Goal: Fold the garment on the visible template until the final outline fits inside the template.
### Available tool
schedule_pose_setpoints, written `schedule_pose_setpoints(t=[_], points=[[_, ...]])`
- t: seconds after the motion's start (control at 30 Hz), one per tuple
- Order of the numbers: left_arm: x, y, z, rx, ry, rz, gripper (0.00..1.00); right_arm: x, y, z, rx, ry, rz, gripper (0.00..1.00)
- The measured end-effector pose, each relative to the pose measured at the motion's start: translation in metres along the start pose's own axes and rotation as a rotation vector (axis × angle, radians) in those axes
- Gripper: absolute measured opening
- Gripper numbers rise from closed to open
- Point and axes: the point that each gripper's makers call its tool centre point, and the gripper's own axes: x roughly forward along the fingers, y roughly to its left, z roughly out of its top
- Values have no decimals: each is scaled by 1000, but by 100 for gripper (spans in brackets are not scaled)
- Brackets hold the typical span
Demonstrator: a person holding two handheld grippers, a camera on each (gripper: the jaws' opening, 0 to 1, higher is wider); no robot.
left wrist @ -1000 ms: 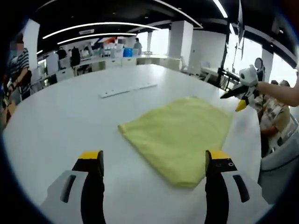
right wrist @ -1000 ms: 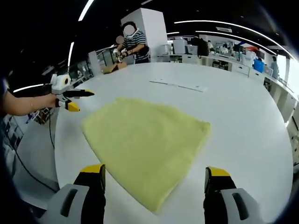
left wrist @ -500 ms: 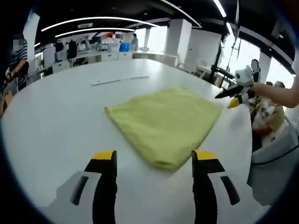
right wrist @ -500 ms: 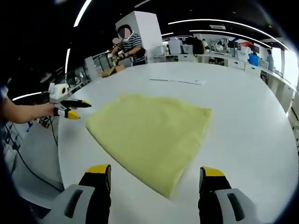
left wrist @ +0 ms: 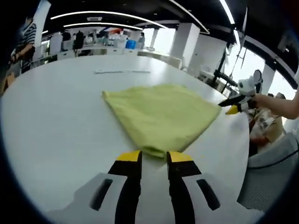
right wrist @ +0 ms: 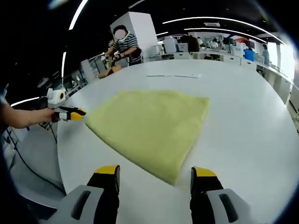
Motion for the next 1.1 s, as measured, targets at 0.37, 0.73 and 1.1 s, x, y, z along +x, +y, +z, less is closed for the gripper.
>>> schedule_pose_setpoints(t=[0.37, 0.73, 1.1], points=[[6, -3, -7, -62, 4, -17, 12, 1, -1, 0, 26, -32, 0, 42], [5, -3, -11, -57, 13, -27, 1, 0, -5, -1, 20, -36, -22, 27], [3, -3, -6, -57, -10, -54, 3, -2, -8, 1, 16, -45, -26, 22]])
